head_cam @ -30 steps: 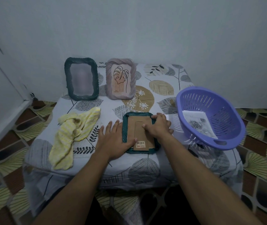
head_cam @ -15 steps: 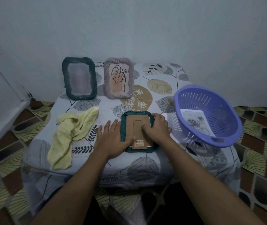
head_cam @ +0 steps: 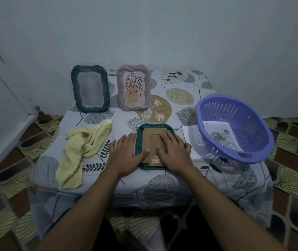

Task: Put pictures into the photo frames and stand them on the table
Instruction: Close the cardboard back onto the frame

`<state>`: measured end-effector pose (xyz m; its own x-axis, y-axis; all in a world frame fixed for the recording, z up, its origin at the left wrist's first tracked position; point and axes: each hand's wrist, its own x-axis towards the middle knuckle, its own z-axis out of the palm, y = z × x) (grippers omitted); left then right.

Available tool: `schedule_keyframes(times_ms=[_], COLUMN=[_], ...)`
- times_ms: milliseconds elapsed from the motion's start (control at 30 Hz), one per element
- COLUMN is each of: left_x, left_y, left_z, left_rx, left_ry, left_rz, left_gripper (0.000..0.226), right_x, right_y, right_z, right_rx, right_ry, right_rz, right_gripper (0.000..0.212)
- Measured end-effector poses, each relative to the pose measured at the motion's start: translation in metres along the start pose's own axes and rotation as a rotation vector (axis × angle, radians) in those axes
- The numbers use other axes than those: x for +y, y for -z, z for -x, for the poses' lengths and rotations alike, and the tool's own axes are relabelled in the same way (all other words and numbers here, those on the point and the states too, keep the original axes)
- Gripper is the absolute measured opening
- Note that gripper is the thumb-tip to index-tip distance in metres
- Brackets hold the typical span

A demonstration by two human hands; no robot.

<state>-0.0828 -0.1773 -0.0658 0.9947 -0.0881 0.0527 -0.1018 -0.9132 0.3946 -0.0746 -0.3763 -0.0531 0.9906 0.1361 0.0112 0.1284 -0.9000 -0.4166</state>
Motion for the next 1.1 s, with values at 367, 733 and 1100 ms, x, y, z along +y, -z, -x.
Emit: schedule_keyframes(times_ms=[367, 733, 1100], left_x=[-0.007, -0.009, -0.004], left_y=[0.011, 0.036, 0.033], left_z=[0.008, 0.009, 0.016], left_rx=[0.068, -0.164, 0.016], left_ry=[-0.128, -0.25, -0.467], left_rz=[0.226, -0.048, -0.228], left_gripper=[0.047, 0.074, 0.053], right_x=[-0.001, 0.0, 0.0], right_y=[0.001, -0.001, -0.001], right_z=[0.001, 0.0, -0.001], right_rx=[0.002, 0.02, 0.021], right_ry=[-0.006, -0.004, -0.008], right_rz=[0.03, 0.028, 0.042], right_gripper=[0.057, 0.057, 0.059])
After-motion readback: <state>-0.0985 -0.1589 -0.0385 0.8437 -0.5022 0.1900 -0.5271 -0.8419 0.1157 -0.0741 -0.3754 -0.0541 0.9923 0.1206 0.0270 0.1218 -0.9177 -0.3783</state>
